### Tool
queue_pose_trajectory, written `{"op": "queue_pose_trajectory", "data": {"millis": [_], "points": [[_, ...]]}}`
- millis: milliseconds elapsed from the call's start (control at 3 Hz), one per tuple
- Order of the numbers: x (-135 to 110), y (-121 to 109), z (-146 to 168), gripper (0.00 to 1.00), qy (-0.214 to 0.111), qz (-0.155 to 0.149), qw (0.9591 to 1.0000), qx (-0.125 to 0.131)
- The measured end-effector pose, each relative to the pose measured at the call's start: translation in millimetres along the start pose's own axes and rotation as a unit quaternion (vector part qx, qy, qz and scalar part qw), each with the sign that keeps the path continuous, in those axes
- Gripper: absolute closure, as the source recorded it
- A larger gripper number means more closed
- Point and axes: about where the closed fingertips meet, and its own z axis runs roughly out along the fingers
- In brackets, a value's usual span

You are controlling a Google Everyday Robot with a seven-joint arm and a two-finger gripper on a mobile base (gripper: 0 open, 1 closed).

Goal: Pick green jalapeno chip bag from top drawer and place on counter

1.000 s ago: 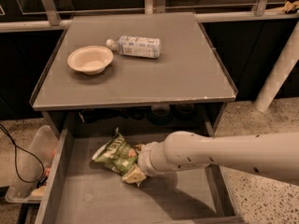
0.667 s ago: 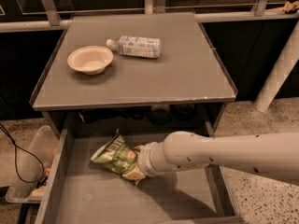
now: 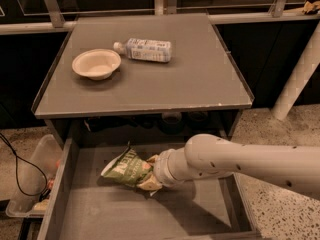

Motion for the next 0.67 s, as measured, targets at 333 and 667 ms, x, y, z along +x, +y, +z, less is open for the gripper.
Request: {"op": "queue_pose_trajectory", "data": {"millis": [333,667], "points": [[2.0,2.6,-34.3,1.00,-0.008,-0.001,1.0000,-0.001],[-6.1,-2.9,-79.9,1.00,-0.028,-0.013,0.9995,0.011]]}}
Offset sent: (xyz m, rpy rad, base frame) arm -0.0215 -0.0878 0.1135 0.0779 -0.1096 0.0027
